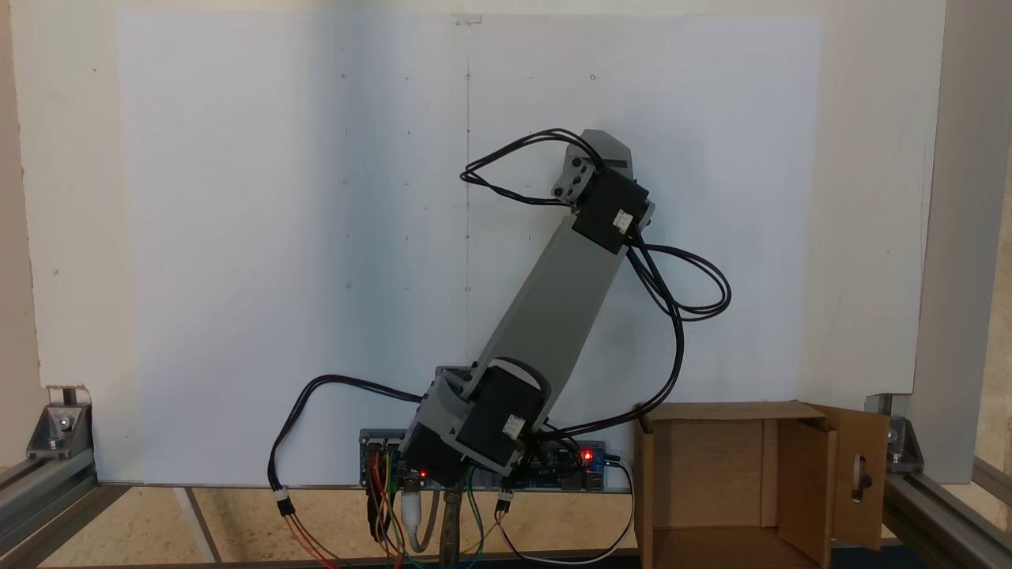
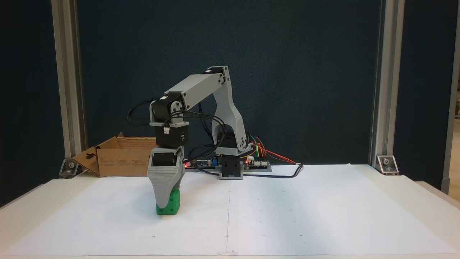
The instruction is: Grasp a green dice and put it in the bin.
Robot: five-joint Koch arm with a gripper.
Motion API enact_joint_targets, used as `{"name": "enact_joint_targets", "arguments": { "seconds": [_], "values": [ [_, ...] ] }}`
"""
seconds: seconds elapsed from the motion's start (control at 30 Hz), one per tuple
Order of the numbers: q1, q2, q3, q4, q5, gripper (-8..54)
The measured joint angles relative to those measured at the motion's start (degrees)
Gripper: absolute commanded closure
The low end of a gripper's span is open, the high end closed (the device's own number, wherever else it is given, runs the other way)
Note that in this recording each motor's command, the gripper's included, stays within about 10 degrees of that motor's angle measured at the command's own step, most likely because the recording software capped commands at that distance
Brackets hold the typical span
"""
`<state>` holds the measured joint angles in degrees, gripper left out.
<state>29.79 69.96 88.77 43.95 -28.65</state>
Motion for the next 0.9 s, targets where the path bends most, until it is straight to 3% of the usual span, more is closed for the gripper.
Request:
{"name": "enact_joint_targets", "arguments": {
  "seconds": [0.9],
  "values": [
    [0.09, -1.58, 0.00, -2.46, 0.00, 4.1]
  ]
}}
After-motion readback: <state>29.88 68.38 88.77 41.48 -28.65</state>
